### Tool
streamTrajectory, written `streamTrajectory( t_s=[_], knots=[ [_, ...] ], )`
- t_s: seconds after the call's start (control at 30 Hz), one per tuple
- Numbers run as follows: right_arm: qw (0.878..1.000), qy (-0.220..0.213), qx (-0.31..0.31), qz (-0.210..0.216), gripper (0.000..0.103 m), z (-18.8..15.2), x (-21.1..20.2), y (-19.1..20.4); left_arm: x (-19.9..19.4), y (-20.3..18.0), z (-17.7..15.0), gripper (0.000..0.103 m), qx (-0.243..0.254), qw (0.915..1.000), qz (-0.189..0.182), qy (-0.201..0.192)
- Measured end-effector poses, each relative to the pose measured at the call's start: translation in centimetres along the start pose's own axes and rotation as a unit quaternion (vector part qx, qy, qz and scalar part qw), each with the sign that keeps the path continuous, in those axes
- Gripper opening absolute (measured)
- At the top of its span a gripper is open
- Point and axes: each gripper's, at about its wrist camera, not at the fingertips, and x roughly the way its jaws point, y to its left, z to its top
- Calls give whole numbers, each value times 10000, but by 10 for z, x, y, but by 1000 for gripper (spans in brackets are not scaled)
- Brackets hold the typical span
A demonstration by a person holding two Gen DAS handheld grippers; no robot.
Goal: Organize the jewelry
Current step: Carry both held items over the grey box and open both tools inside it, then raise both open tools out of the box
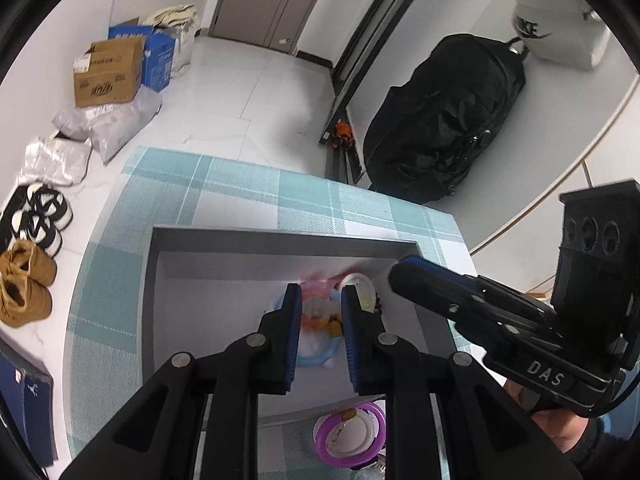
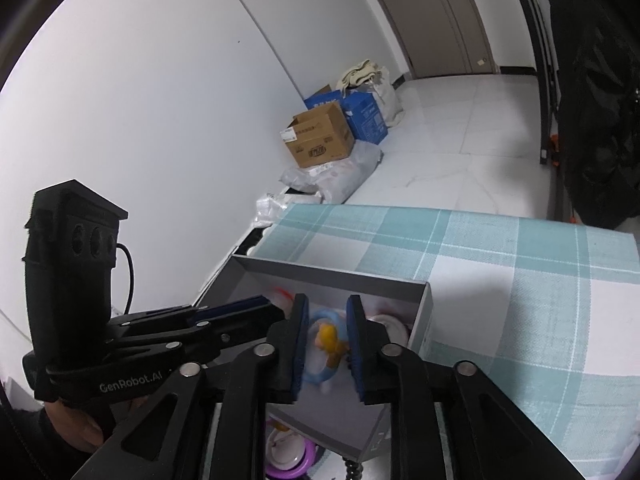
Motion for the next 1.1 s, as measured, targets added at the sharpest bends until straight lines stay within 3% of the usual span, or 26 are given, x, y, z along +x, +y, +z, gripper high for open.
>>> streamTrajectory(
  t_s=[0.07, 0.13, 0.2, 0.27, 0.47, 0.57, 0.8, 1.1],
  knots=[
    [10000, -81, 5, -35, 38, -1, -4, 0, -2, 2, 0, 25, -89, 9999, -85, 8],
    [9998, -179, 14, -20, 42, -1, -9, 0, -4, 2, 0, 41, -101, 9999, -79, -44],
    [9995, -304, 0, -52, 46, -1, -15, 0, -9, 1, 0, 44, -95, 9998, -27, -154],
    [9992, -401, 17, -91, 58, -2, -22, 0, -12, -1, -2, 45, -56, 9998, 18, -188],
    [9983, -512, 110, -251, 70, -7, -35, -1, -26, -8, -8, 46, 153, 9988, 169, -431],
    [9980, -540, 104, -321, 78, -13, -42, 3, -33, -12, -15, 56, 292, 9975, 289, -567],
    [9978, -452, 102, -483, 83, -28, -49, 10, -46, -6, -30, 58, 205, 9975, 339, -584],
    [9972, -422, 171, -587, 85, -51, -64, 15, -56, -3, -48, 67, -85, 9990, -67, -426]
  ],
)
